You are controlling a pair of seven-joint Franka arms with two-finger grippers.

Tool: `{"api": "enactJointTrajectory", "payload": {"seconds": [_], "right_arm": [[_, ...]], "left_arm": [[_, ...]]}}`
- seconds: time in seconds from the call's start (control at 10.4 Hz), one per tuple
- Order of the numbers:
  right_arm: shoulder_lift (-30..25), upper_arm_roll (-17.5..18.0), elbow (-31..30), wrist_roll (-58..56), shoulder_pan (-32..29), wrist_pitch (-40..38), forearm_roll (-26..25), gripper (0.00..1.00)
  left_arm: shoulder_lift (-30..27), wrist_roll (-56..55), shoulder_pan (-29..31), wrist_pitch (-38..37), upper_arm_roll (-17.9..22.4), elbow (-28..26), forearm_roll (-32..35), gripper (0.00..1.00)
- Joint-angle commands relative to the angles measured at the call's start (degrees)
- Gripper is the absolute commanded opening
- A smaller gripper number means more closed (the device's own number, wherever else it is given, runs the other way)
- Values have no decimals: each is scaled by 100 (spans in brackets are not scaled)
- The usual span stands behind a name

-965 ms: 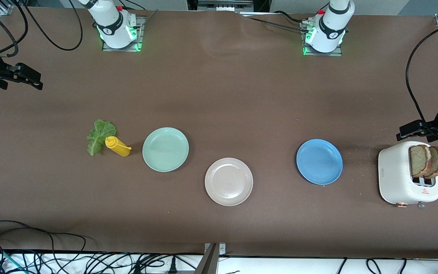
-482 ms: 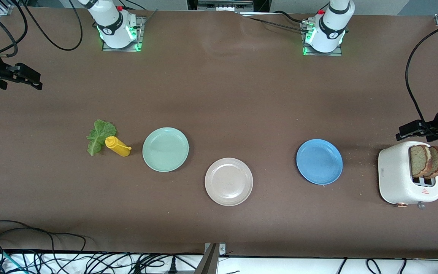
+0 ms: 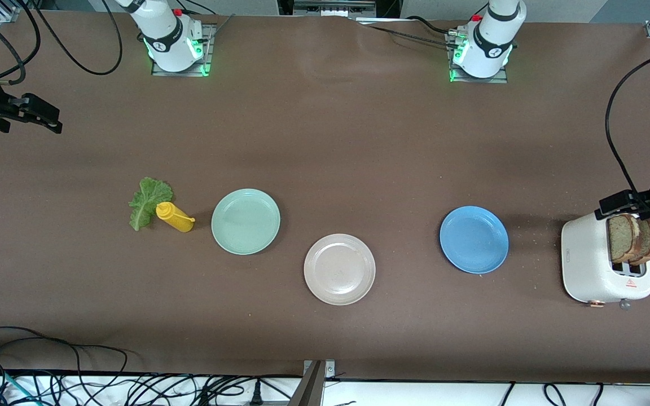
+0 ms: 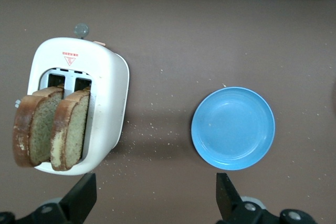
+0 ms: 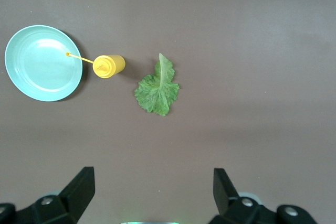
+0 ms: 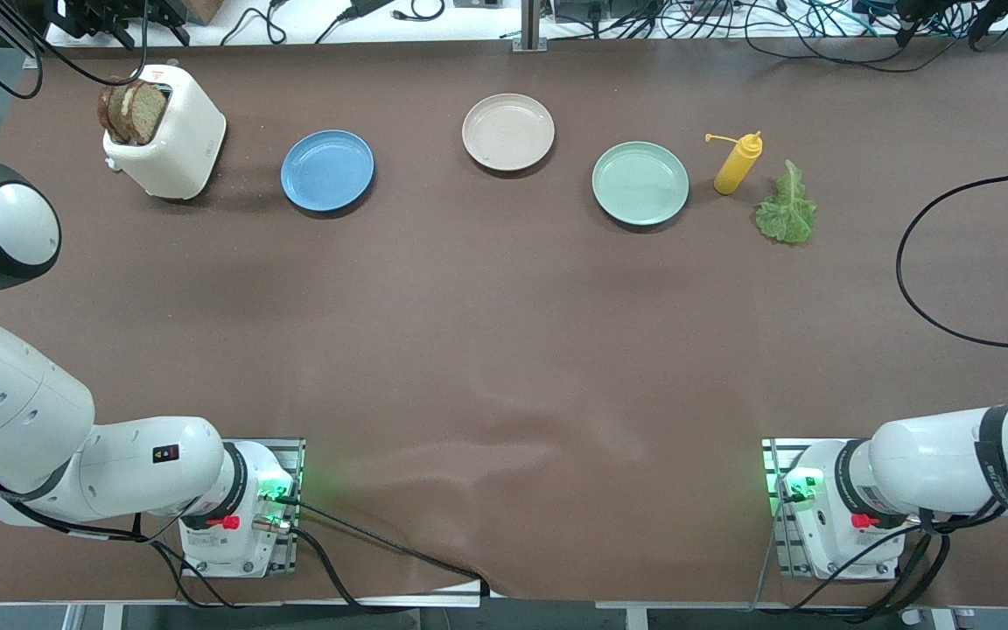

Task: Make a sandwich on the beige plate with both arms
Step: 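Close the left gripper on the bread slice's crust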

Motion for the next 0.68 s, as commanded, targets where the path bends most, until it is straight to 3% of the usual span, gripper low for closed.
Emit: {"api": "enactJointTrajectory", "payload": {"seconds": [0.0,0.29,0.58], "right_arm": [[-48,2,7,-48,10,6,-80,100],[-39,3,-2,-48,10,6,-80,100],[-39,11,-2,-48,10,6,-80,100]], "left_arm": [[184,497,234,89,-25,36,82,100],[640,841,376,195,-16,447,82,100],[914,929,411,555,2,475,256,100]]}}
